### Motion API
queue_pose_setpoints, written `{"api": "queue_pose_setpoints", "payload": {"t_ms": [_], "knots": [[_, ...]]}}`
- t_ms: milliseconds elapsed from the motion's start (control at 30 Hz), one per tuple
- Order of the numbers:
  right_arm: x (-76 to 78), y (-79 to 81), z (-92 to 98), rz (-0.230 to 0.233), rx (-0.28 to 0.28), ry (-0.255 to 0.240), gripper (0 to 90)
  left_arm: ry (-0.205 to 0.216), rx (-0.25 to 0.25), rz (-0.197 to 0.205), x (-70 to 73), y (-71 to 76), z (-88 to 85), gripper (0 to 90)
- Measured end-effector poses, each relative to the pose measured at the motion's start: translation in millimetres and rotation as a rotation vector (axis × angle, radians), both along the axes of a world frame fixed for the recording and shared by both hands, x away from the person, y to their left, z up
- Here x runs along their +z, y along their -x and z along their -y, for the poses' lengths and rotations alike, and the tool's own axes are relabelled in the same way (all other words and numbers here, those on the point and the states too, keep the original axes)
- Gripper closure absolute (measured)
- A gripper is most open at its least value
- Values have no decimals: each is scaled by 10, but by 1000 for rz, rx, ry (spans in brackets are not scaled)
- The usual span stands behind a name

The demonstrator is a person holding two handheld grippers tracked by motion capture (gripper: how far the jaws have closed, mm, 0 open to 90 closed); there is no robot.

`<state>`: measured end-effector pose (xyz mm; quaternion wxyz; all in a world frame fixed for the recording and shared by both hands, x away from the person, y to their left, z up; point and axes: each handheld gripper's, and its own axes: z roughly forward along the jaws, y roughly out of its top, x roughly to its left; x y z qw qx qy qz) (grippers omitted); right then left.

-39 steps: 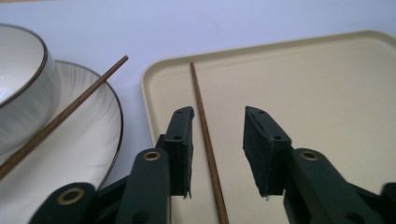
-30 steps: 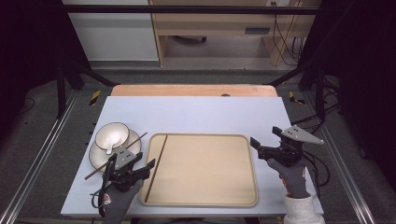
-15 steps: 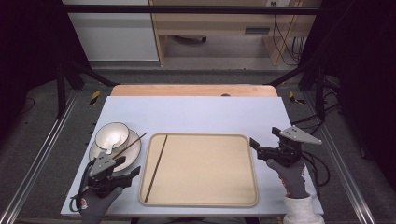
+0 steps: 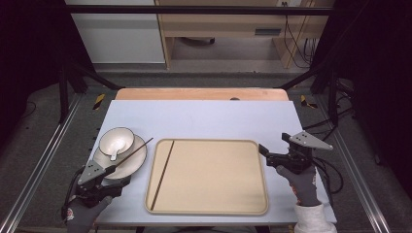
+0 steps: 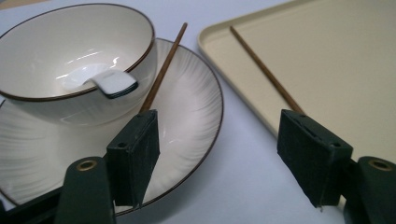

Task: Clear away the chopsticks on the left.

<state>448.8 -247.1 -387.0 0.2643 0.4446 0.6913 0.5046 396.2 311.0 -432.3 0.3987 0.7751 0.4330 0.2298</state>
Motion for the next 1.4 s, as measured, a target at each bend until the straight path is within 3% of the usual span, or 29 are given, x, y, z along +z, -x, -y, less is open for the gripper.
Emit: {"api": "queue_pose_setpoints", "payload": {"t_ms": [67, 267, 400, 500, 767, 1400], "knots": [[-3, -5, -2, -1, 1, 3, 41, -36, 17, -7, -11, -28, -55, 292], [-13, -13, -17, -4, 1, 5, 41, -55, 79, -25, -57, -110, -161, 323], [-14, -14, -19, -7, 1, 4, 41, -78, 88, -36, -89, -183, -182, 345], [-16, -17, -17, -6, 2, 9, 41, -120, 83, -40, -102, -248, -164, 374], [-25, -25, -31, -10, 4, 9, 42, -209, 85, -73, -171, -361, -129, 542], [-37, -34, -45, -16, 9, 12, 42, -224, 71, -106, -209, -442, -134, 737]]}}
